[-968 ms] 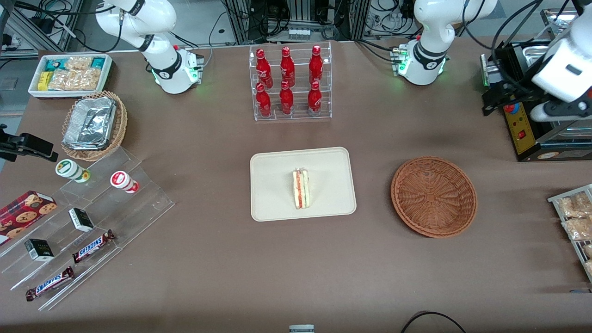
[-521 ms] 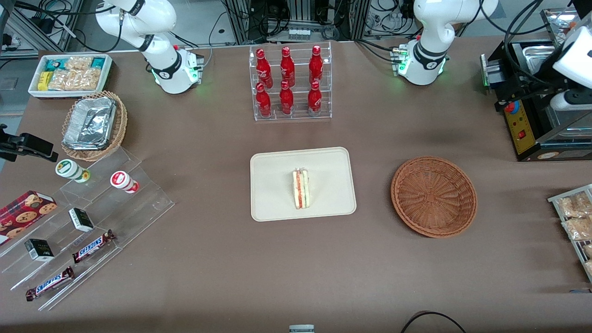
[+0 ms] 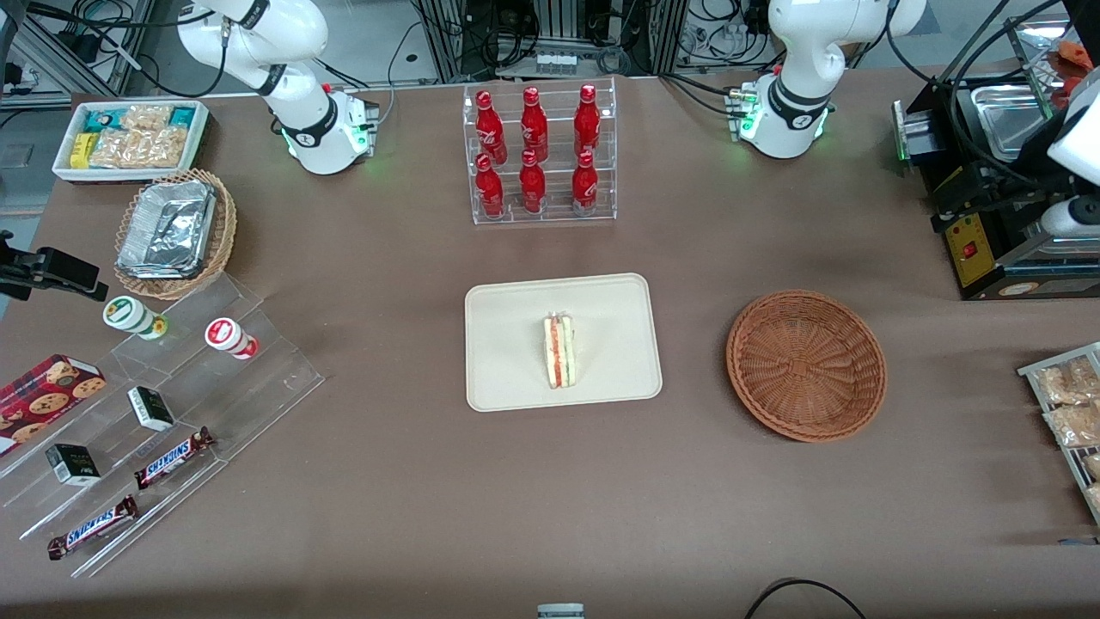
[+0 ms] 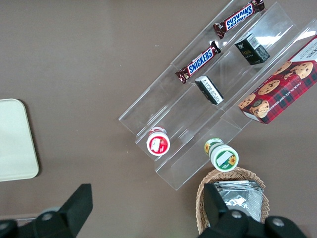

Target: Place sandwich from basket to tray

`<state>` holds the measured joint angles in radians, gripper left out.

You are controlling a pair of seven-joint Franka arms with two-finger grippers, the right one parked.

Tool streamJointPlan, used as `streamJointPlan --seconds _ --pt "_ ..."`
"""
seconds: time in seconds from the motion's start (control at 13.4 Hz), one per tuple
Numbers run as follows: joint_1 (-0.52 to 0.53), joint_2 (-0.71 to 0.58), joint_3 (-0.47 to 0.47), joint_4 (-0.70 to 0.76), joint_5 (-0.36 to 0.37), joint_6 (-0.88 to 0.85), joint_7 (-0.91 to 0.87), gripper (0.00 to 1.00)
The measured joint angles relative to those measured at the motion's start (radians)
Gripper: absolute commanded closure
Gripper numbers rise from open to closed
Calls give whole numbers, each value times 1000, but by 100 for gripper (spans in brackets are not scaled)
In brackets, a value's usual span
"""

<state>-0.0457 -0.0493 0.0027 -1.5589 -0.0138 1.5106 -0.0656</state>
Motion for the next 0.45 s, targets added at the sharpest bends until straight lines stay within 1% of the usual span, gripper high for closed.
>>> streamJointPlan --seconds 0.15,0.45 --pt "0 29 3 35 20 0 9 0" --pt "1 51 7 74 25 -8 41 0"
